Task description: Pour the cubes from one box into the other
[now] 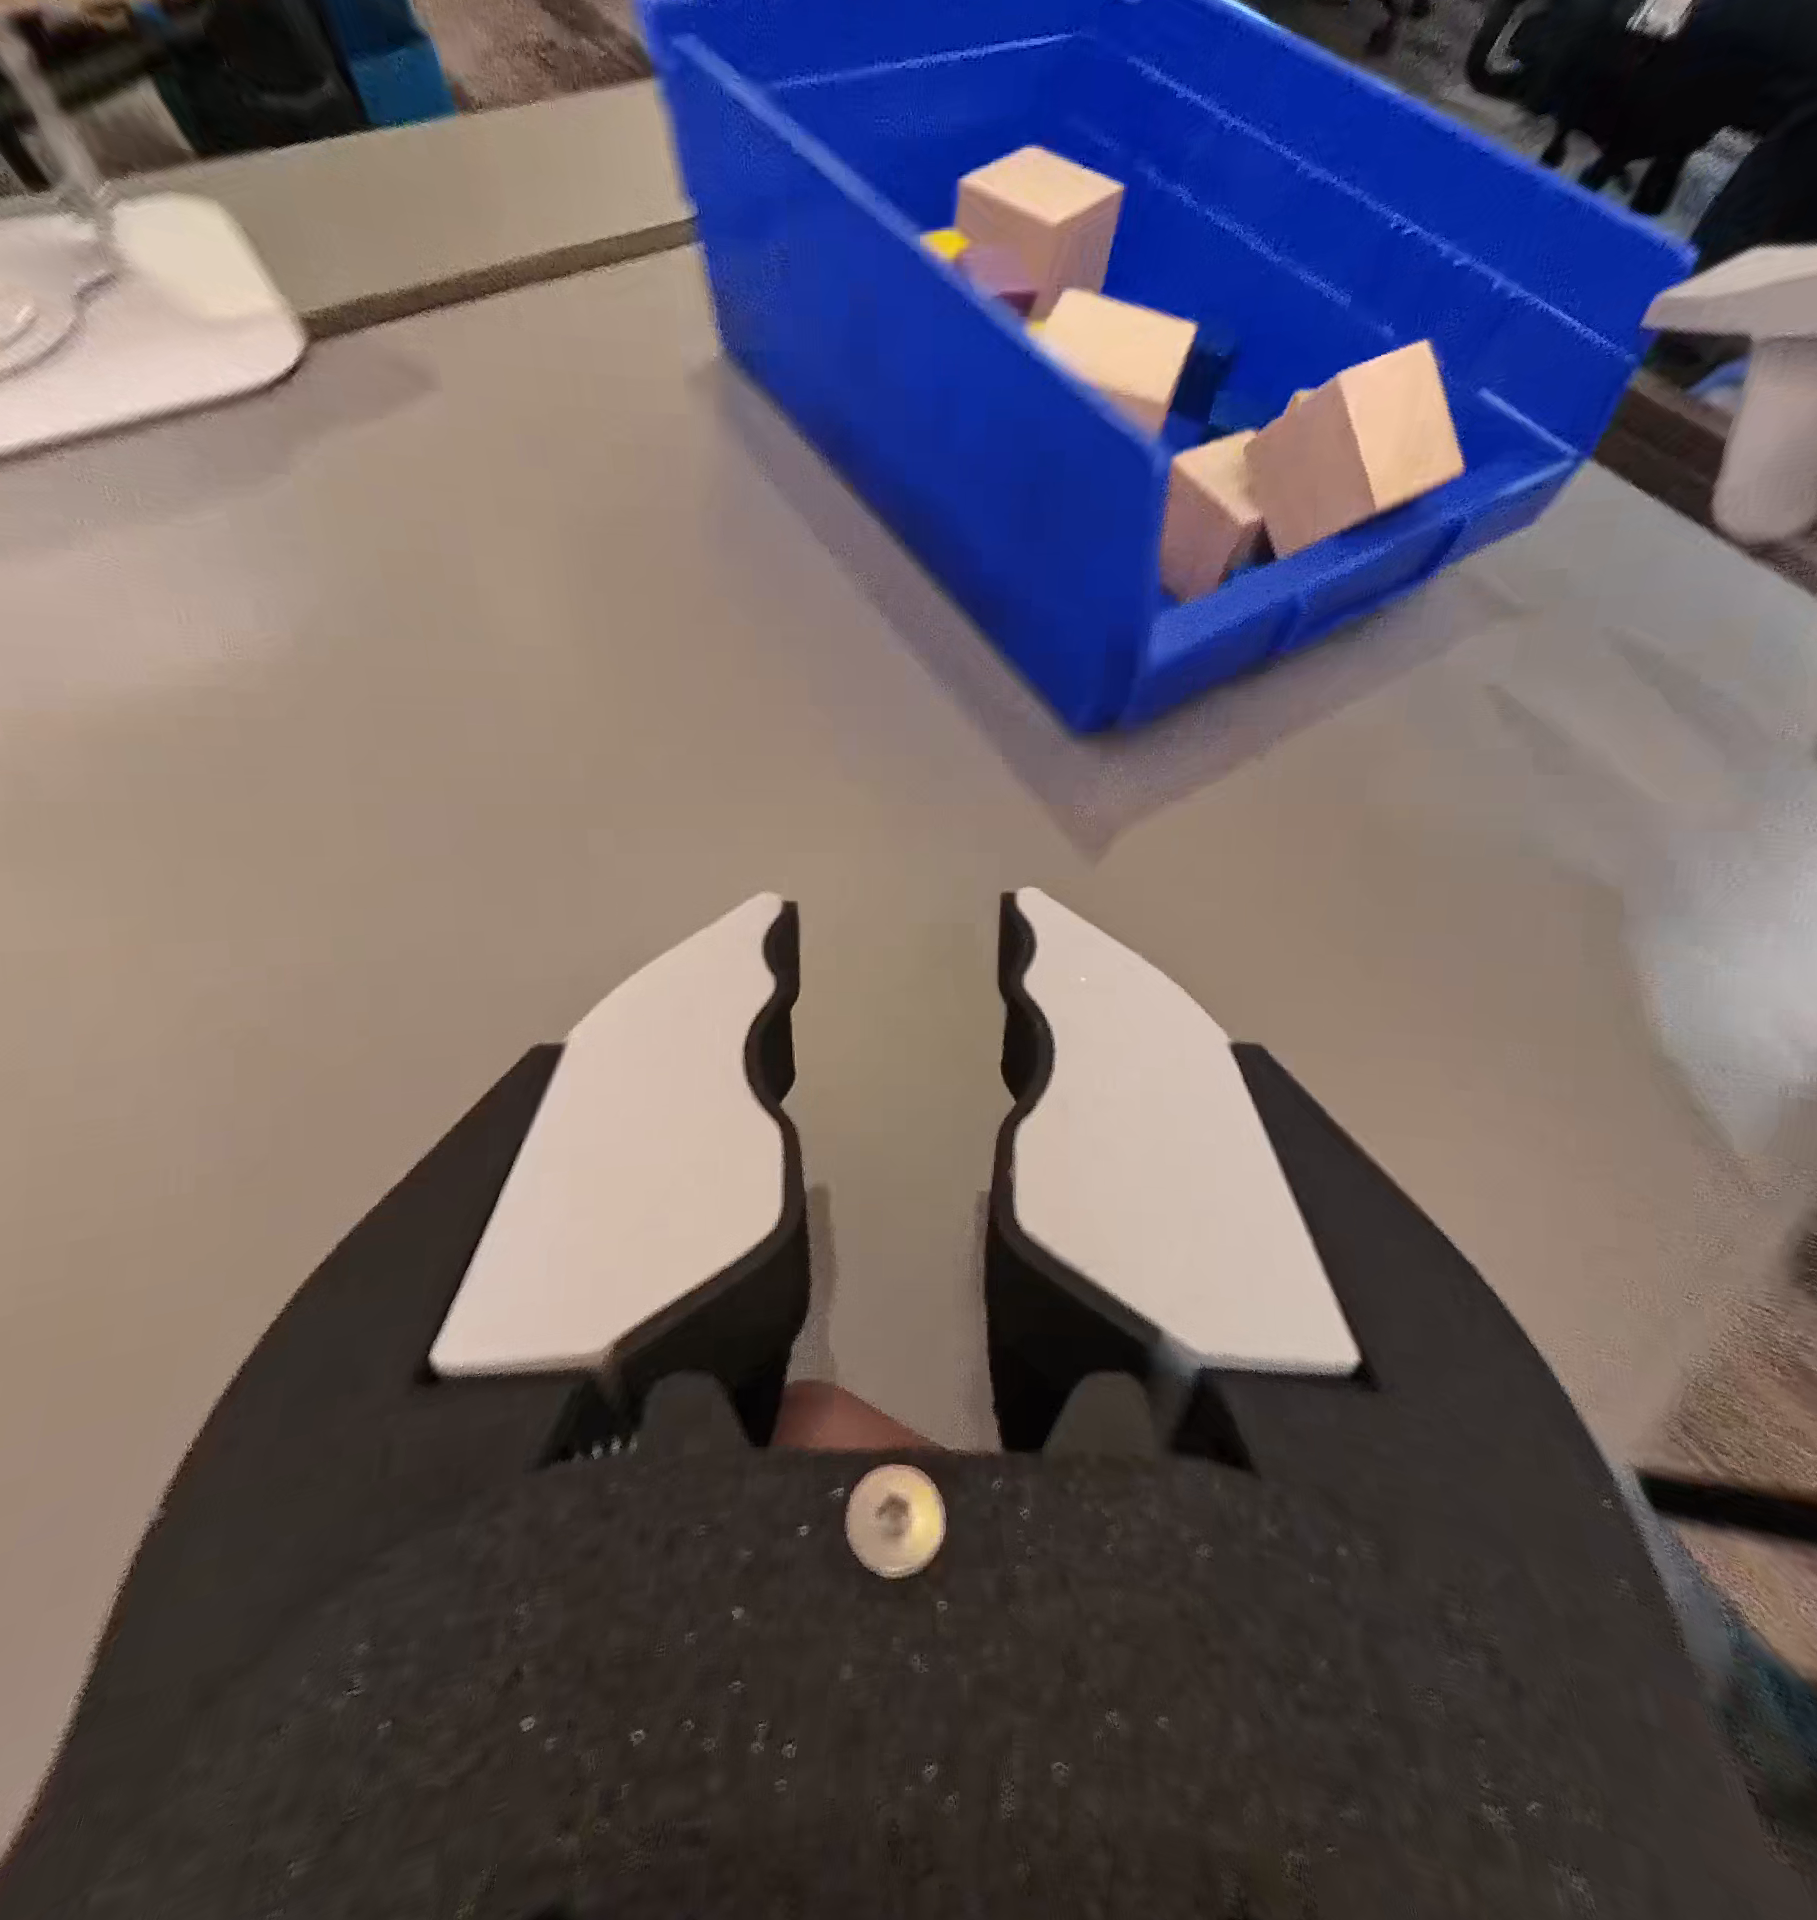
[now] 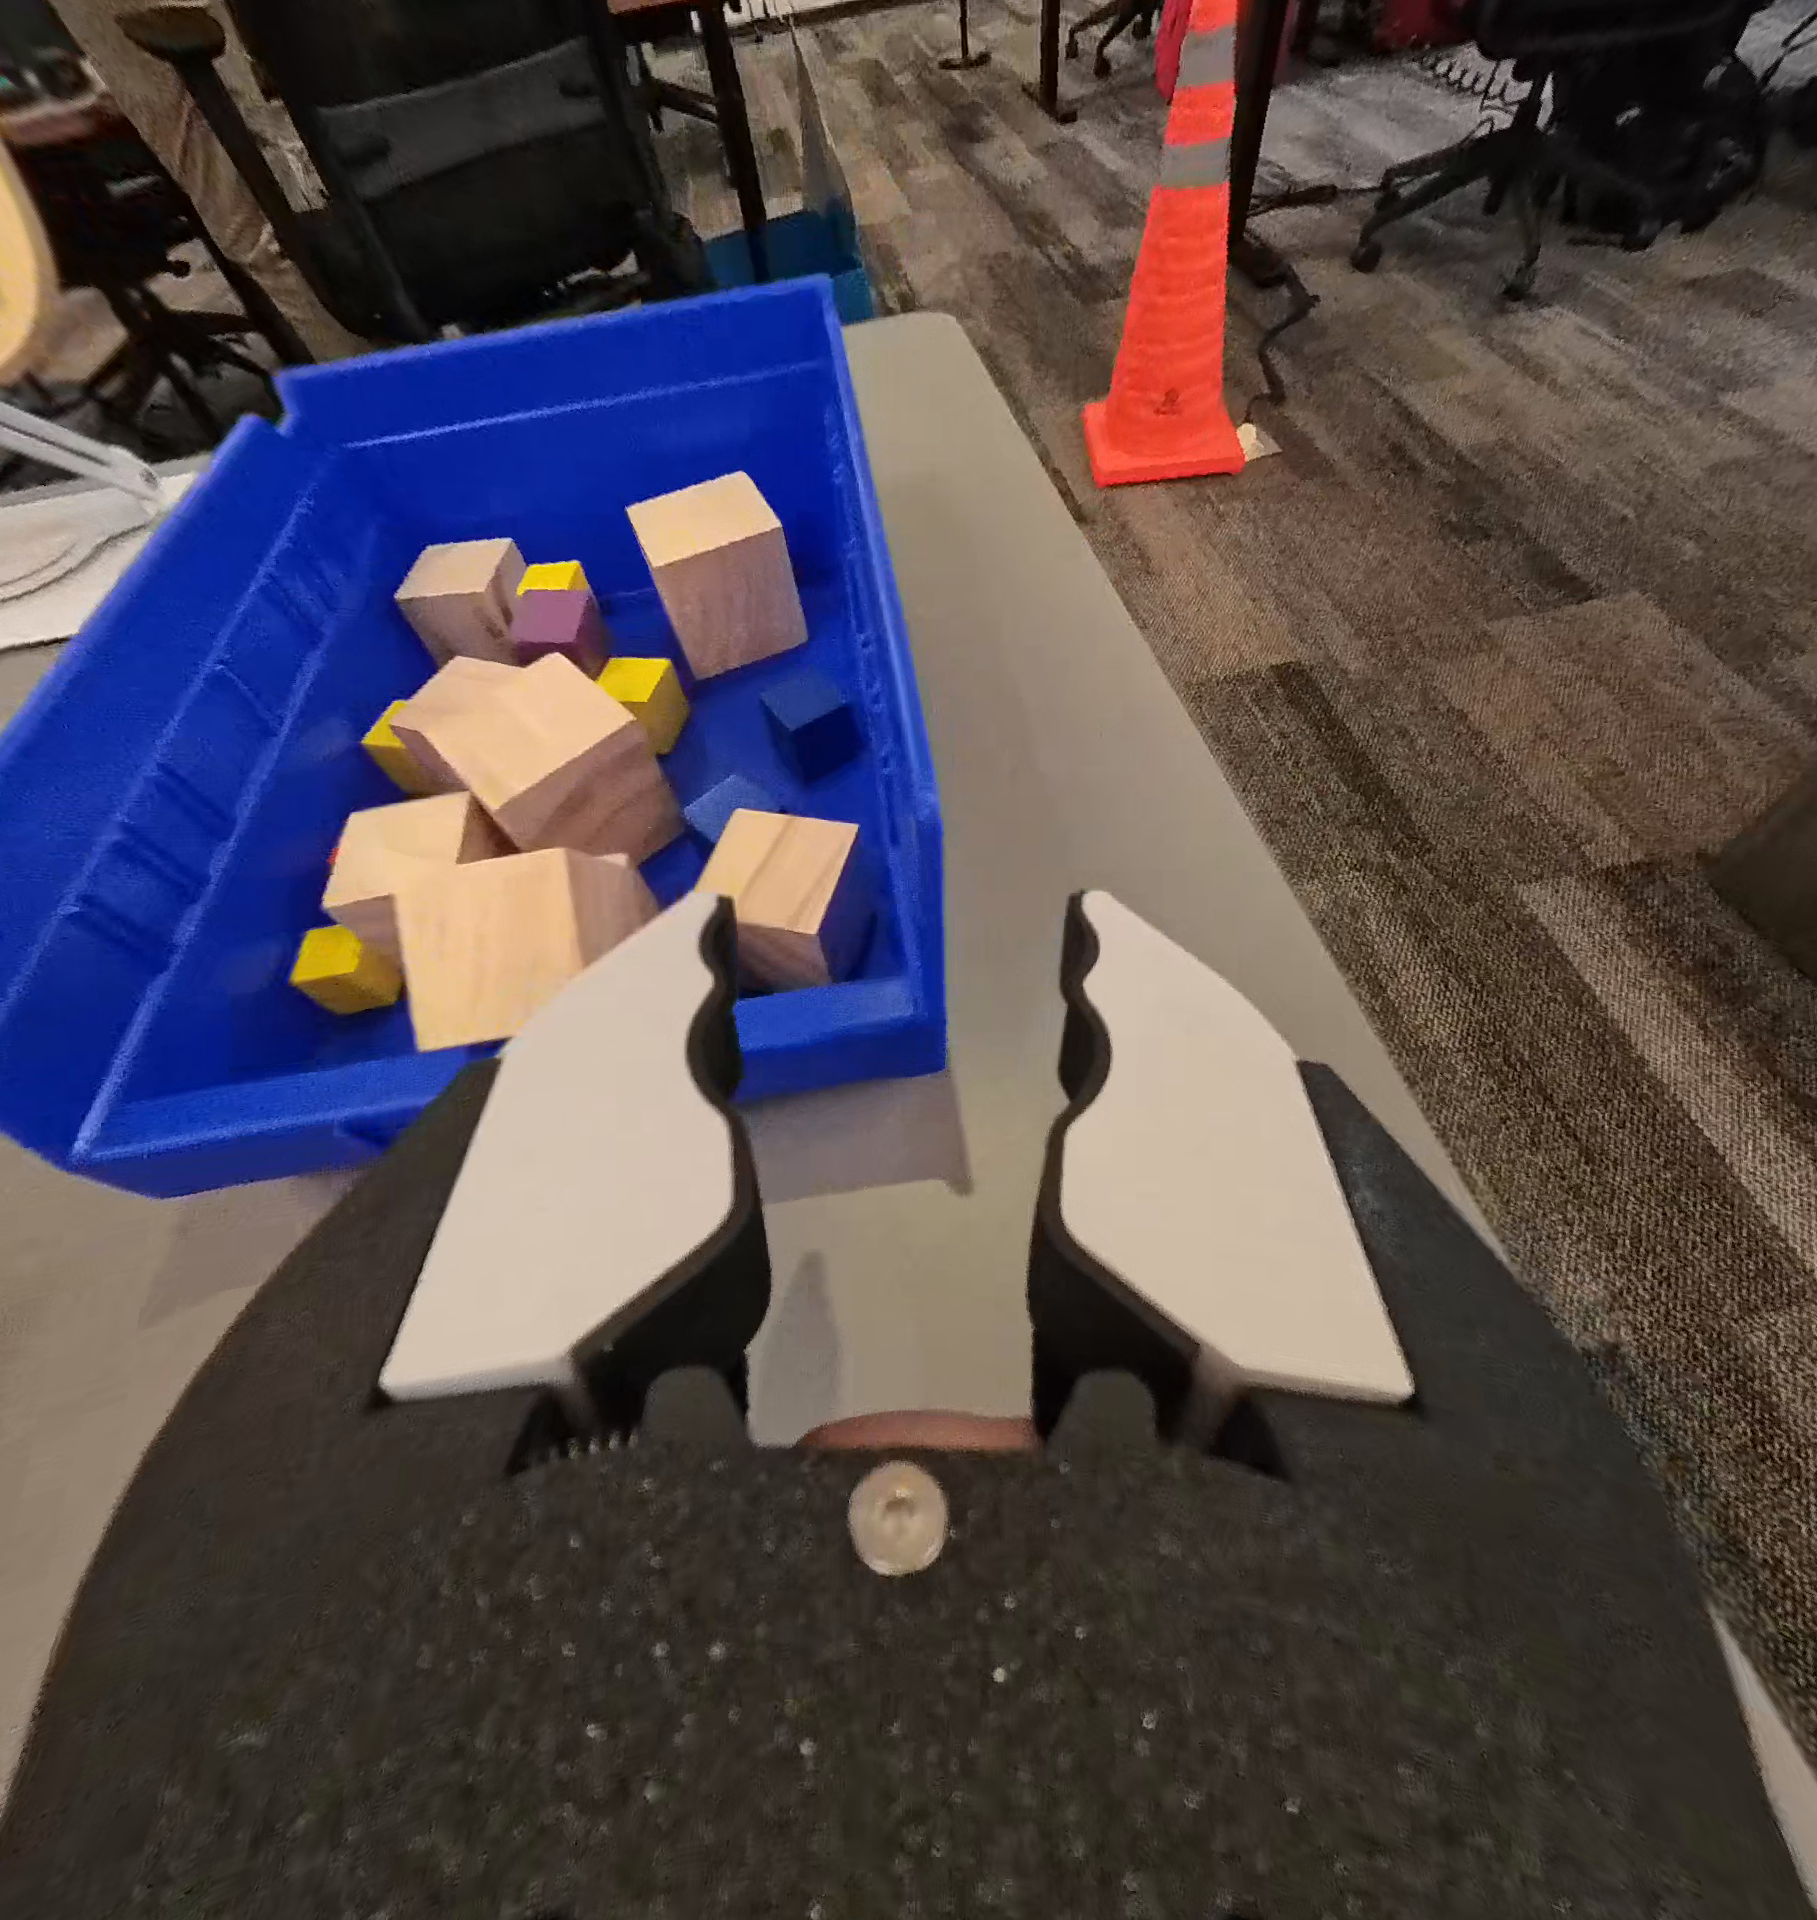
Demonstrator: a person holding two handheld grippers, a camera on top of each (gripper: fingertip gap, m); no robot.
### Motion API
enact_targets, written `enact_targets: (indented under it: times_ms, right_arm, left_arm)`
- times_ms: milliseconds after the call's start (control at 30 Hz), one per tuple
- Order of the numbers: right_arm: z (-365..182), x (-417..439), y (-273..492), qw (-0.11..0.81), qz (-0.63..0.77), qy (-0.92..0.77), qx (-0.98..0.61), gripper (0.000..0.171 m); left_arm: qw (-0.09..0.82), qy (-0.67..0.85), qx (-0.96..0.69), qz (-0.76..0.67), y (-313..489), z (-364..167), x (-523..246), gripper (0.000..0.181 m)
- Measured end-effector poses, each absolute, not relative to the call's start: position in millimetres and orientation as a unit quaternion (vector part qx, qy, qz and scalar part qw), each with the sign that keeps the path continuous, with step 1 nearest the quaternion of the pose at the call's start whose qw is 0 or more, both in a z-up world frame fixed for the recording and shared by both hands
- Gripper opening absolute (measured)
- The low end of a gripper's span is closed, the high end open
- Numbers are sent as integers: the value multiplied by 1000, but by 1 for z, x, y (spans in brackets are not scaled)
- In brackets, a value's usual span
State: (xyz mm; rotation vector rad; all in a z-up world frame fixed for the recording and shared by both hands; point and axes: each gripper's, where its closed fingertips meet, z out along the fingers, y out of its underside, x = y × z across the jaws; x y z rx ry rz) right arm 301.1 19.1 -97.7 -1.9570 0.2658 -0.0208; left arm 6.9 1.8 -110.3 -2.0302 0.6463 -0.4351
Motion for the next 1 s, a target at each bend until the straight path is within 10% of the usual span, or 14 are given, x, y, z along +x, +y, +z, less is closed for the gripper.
enact_targets:
  times_ms: [133,200,667,867,1000]
  right_arm:
    - [-132,304,41,513,2,102,-852,59]
    - [-142,314,47,502,-14,112,-857,59]
    - [-124,339,60,522,37,128,-842,58]
    - [-136,336,74,518,41,133,-844,59]
    - [-128,311,79,526,113,116,-835,4]
  left_arm:
    - [464,243,-840,-141,54,-127,86,37]
    - [464,213,-850,-128,75,-134,100,3]
    - [462,175,-842,-218,47,-122,148,45]
    - [477,119,-857,-157,77,-135,137,19]
    - [482,110,-860,-125,81,-134,125,12]
